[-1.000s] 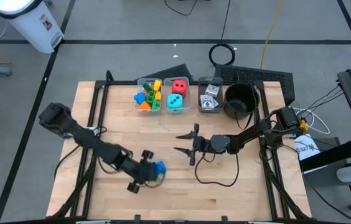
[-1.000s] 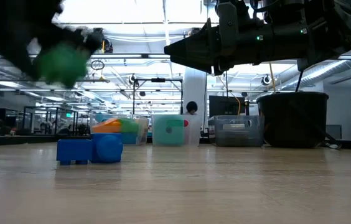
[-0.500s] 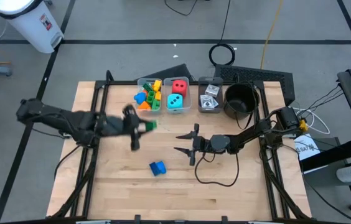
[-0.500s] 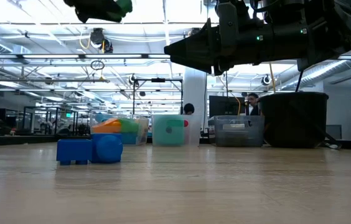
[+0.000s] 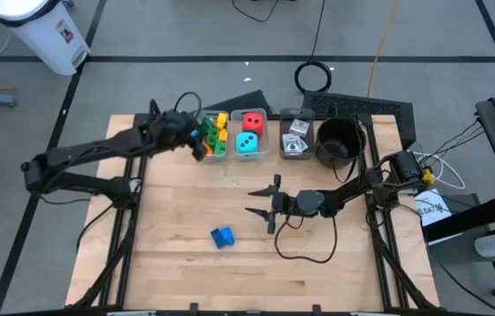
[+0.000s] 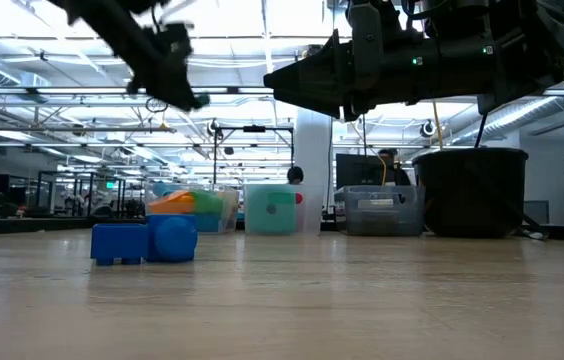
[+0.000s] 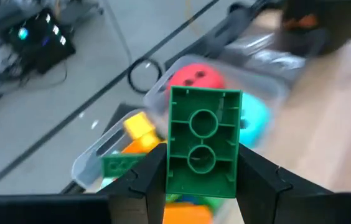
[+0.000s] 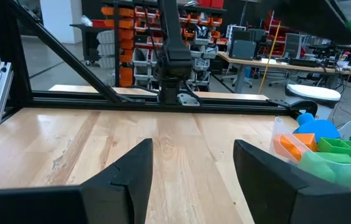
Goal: Pick & Place Toys
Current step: Put the dark green game piece into the left transparent bin
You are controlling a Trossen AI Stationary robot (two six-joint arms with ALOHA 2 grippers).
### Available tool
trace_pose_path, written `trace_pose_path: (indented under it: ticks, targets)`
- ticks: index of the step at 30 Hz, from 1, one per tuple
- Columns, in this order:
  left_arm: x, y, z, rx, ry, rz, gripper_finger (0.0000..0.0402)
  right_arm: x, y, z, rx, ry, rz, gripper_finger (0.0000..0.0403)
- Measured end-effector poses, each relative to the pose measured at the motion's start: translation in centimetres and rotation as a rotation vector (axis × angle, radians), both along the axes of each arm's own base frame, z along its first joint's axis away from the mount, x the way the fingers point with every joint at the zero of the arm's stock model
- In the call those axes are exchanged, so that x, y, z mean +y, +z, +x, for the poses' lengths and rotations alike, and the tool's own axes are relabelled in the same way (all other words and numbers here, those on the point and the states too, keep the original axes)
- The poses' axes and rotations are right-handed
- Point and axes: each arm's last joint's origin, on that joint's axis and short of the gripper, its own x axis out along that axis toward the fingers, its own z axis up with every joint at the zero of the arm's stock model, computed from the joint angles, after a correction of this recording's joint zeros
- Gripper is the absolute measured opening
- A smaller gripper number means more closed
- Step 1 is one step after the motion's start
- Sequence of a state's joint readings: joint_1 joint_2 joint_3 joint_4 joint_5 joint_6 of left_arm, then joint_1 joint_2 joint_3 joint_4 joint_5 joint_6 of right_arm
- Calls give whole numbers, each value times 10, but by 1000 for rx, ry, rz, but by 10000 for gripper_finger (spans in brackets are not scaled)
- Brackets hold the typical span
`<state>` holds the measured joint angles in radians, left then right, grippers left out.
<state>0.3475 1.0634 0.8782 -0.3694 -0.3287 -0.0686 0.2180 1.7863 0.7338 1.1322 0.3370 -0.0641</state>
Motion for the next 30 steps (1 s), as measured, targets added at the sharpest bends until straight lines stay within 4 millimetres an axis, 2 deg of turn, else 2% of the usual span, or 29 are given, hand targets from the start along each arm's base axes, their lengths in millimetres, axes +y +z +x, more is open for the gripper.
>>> trace_pose_path:
  ticks: [12, 20, 22, 26, 30]
  targets:
    - [93, -70, 12, 99, 150, -198, 147, 0, 0, 0, 1, 2, 0, 194]
    - [127, -116, 15, 143, 227, -301, 151, 0, 0, 0, 3, 2, -1, 194]
    - [130, -121, 15, 147, 253, -310, 178, 0, -1, 0, 8, 2, -2, 194]
    - [129, -122, 14, 170, 260, -309, 257, 0, -1, 0, 8, 3, -2, 194]
    - [124, -107, 13, 153, 210, -260, 317, 0, -1, 0, 8, 2, -2, 194]
